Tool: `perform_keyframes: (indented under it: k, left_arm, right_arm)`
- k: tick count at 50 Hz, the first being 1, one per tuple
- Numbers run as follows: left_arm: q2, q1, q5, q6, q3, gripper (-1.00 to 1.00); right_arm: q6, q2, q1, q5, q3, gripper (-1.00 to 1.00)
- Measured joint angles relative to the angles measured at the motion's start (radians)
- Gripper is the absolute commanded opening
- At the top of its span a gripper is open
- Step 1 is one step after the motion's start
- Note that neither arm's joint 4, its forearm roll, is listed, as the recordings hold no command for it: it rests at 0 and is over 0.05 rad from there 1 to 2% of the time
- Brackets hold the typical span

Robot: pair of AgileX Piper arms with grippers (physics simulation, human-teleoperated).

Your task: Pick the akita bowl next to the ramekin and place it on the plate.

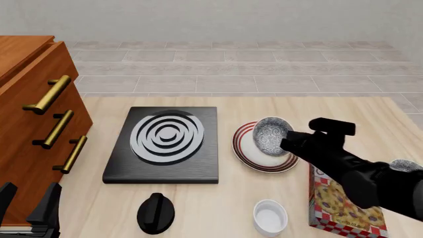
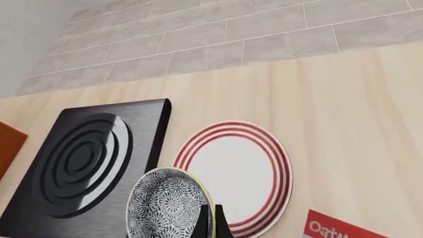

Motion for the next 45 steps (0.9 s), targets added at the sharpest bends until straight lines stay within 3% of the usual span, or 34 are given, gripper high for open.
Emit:
perform_keyframes:
  k: [45]
  left_arm:
    - [0.000, 0.000, 0.000, 0.000, 0.000, 1.00]
  right_arm:
    - [-0.010, 0.148, -0.036, -0.086, -0.027, -1.00]
